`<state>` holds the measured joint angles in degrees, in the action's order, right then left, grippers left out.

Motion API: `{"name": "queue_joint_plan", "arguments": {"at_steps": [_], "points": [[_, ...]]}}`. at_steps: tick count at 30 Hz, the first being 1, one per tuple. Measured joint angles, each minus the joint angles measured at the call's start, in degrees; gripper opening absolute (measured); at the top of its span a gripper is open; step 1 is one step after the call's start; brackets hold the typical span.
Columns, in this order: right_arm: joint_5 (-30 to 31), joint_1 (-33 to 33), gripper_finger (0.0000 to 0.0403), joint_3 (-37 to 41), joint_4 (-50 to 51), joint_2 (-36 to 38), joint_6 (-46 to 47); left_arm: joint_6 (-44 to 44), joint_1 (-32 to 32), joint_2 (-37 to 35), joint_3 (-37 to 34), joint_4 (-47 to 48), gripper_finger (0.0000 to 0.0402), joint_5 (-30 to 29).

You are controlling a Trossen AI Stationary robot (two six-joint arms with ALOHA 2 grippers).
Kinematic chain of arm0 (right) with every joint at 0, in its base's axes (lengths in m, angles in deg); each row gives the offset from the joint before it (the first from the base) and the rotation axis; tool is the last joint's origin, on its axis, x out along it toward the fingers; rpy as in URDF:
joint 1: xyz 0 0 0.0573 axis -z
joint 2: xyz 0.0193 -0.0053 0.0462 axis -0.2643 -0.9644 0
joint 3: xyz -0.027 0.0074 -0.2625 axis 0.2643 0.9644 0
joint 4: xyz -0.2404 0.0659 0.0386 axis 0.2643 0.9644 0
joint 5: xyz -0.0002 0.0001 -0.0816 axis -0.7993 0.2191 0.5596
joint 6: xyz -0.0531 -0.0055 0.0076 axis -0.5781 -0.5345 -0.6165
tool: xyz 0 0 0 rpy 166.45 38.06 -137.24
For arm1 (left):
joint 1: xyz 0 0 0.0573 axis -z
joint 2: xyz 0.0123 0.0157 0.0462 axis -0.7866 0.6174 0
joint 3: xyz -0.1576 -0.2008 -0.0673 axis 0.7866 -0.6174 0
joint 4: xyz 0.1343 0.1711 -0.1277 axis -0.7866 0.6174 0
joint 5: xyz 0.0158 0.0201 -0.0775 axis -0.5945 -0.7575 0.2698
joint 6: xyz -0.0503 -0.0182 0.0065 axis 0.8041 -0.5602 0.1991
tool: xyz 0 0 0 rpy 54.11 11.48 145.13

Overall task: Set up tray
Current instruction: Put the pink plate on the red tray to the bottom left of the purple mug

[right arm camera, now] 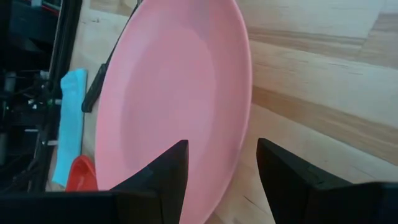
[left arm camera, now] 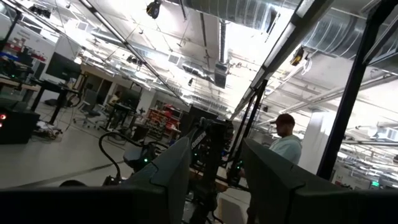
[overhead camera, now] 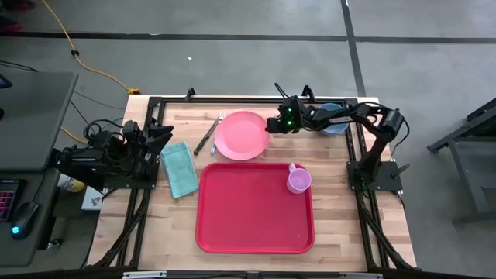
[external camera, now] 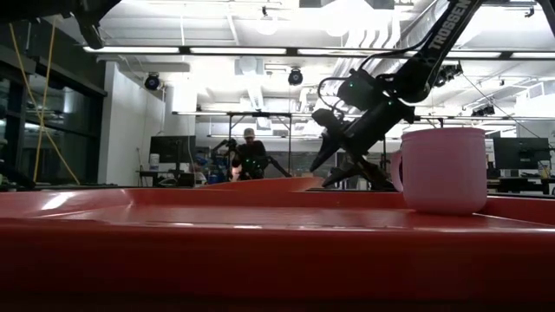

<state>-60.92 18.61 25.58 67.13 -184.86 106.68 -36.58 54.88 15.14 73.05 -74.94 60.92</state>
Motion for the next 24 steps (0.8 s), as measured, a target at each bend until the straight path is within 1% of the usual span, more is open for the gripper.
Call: {"name": "queue_joint_plan", "arguments": {"at_steps": [6, 11, 17, 20, 24], "points": [[0.0, -1.3, 0.0168, 0.0, -3.2, -3.4, 2.2, 0.0, 0.0, 0.0, 0.0, 0.0, 0.0179, 0.0], [0.4, -2.2, 0.0168, 0.0, -9.8, -5.7, 5.0, 0.0, 0.0, 0.0, 0.0, 0.0, 0.0179, 0.0], [1.0, -2.9, 0.0161, 0.0, -10.3, -7.1, 5.6, 0.0, 0.0, 0.0, 0.0, 0.0, 0.0179, -0.1], [2.3, -3.3, 0.0141, 0.0, -10.0, -7.2, 5.6, 0.0, 0.0, 0.0, 0.0, 0.0, 0.0179, -0.1], [2.9, -3.4, 0.0087, 0.0, -10.1, -7.2, 5.6, 0.0, 0.0, 0.0, 0.0, 0.0, 0.0179, -0.1]]}}
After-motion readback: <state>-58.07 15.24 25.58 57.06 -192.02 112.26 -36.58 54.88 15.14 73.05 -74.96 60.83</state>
